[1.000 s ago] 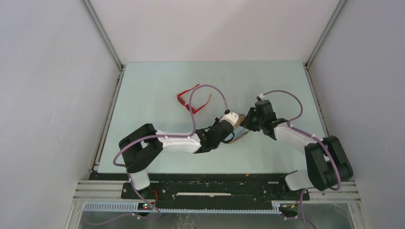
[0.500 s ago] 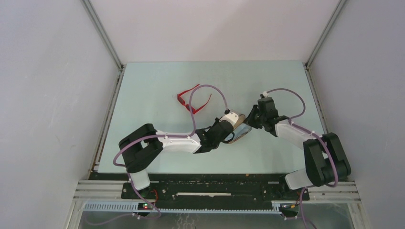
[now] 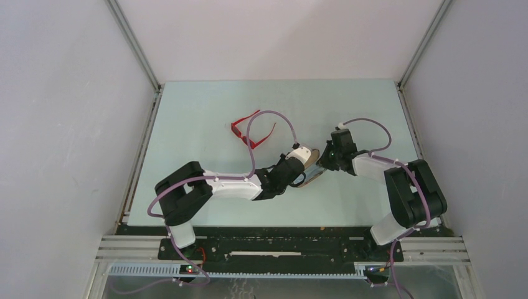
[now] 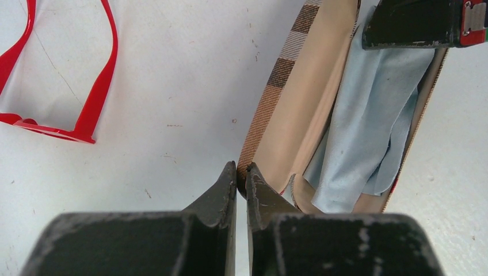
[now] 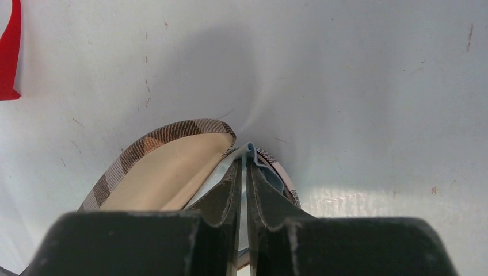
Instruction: Organize the sunglasses
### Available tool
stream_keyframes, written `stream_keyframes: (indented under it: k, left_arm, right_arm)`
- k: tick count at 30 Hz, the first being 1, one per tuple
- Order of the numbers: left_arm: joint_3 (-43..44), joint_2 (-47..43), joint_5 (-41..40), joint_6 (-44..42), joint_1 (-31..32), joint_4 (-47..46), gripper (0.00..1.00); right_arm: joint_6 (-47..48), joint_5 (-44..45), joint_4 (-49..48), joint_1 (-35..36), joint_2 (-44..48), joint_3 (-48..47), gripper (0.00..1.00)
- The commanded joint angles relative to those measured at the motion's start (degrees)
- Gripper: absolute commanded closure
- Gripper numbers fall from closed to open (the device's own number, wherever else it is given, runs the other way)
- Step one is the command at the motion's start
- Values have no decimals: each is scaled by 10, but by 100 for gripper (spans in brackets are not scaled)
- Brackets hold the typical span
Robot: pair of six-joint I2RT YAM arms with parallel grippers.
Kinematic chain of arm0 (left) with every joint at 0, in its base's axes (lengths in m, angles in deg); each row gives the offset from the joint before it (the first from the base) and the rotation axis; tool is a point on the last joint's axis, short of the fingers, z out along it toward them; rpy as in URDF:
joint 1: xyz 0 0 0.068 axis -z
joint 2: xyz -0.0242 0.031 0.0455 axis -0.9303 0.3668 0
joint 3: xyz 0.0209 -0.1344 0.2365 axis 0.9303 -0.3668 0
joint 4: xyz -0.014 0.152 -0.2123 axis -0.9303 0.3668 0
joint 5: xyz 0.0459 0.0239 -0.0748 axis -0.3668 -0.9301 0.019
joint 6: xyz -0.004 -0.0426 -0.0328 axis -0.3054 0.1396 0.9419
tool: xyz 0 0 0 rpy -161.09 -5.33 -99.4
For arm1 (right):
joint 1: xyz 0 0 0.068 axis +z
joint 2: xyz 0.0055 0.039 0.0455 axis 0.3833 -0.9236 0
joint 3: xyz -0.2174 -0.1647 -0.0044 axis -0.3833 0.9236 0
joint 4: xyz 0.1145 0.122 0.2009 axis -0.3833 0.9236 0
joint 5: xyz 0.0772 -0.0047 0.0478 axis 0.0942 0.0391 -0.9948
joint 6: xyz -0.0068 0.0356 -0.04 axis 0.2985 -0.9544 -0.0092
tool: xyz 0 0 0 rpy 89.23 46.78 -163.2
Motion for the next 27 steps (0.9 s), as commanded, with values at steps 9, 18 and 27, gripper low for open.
stream_keyframes:
  k: [9,18,27]
  left_arm:
    - [10,6,-22,3,3,-6,100]
    - [19,15,-33,10,4,0,100]
    - [40,19,-81,55,7,55,100]
  right_arm:
    - [1,30,32,0,178,-12,79]
    - [-9,41,49,-32,217,26,78]
    - [-15,58,55,-40,235,71,77]
